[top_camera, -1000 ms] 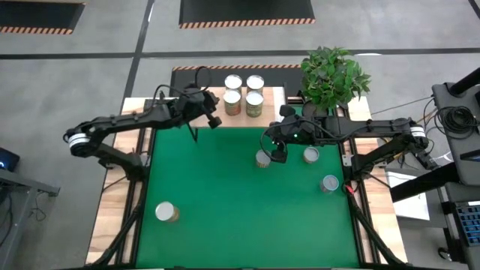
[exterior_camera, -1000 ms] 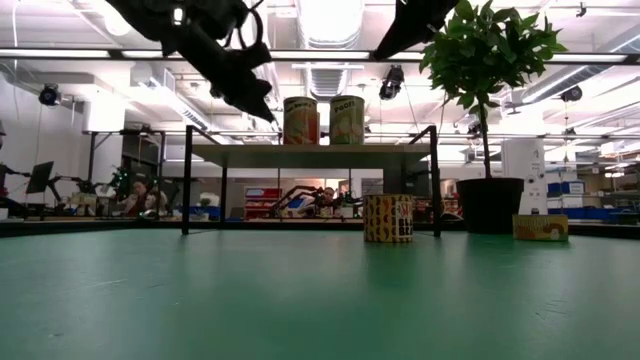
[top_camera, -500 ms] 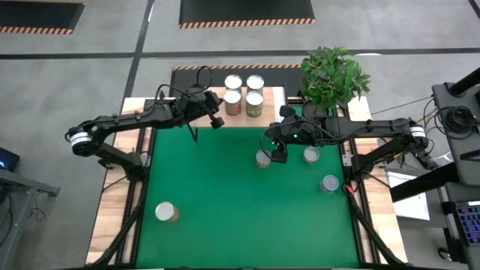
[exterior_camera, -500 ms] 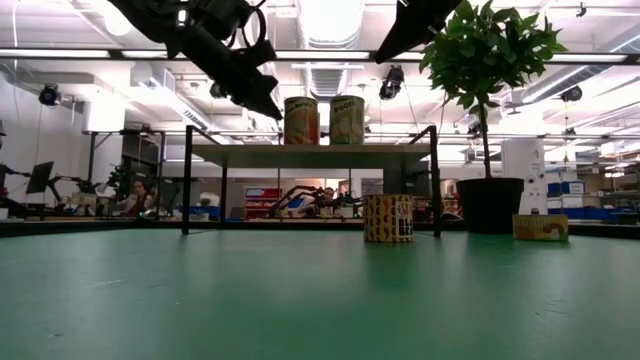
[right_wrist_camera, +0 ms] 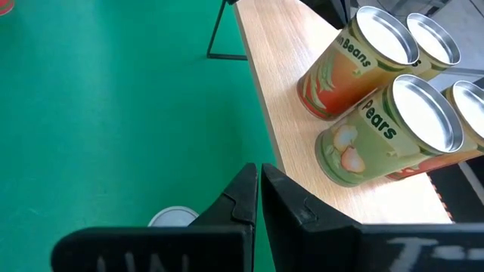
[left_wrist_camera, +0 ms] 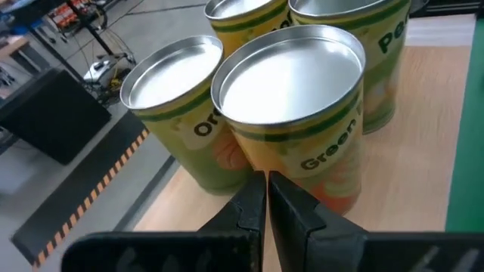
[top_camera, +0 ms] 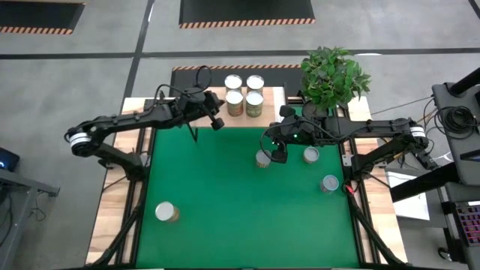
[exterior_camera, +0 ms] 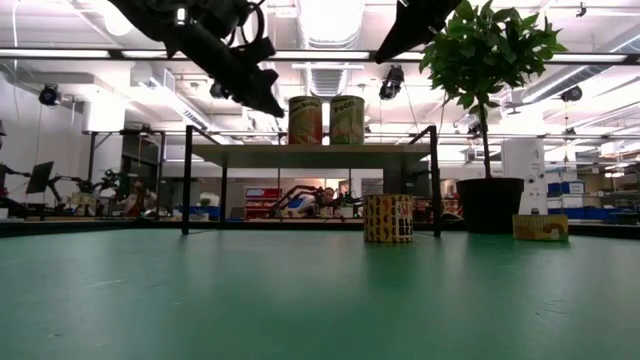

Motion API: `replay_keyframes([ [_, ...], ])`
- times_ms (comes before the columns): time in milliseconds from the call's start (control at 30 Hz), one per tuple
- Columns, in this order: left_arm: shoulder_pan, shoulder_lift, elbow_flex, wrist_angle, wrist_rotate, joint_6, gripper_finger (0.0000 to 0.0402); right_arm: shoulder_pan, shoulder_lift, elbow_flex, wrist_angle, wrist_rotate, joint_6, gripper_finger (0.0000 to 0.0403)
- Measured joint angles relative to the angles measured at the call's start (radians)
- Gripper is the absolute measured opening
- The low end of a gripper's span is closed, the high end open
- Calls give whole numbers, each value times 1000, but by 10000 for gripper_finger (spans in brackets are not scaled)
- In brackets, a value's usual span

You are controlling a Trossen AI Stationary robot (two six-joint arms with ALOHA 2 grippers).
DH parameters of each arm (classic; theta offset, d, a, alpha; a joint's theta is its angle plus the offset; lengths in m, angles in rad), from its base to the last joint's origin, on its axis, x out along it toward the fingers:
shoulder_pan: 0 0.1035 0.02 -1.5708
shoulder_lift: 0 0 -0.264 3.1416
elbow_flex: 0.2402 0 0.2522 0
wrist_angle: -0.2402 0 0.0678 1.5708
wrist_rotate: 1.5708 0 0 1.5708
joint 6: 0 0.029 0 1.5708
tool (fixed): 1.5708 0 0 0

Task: Pick and place cans onto a shelf
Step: Adjust the canned goods on the shelf

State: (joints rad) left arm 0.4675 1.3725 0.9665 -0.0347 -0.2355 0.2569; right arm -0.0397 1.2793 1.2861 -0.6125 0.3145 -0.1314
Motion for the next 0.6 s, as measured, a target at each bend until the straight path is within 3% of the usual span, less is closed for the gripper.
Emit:
replay_keyframes([
  [233, -51, -35, -7, -107, 0, -113, 0, 1, 0, -3, -4, 0, 19, 9],
  [600, -339, -110, -51, -106, -35, -187, 0, -2, 1, 8, 9, 0, 110, 9],
])
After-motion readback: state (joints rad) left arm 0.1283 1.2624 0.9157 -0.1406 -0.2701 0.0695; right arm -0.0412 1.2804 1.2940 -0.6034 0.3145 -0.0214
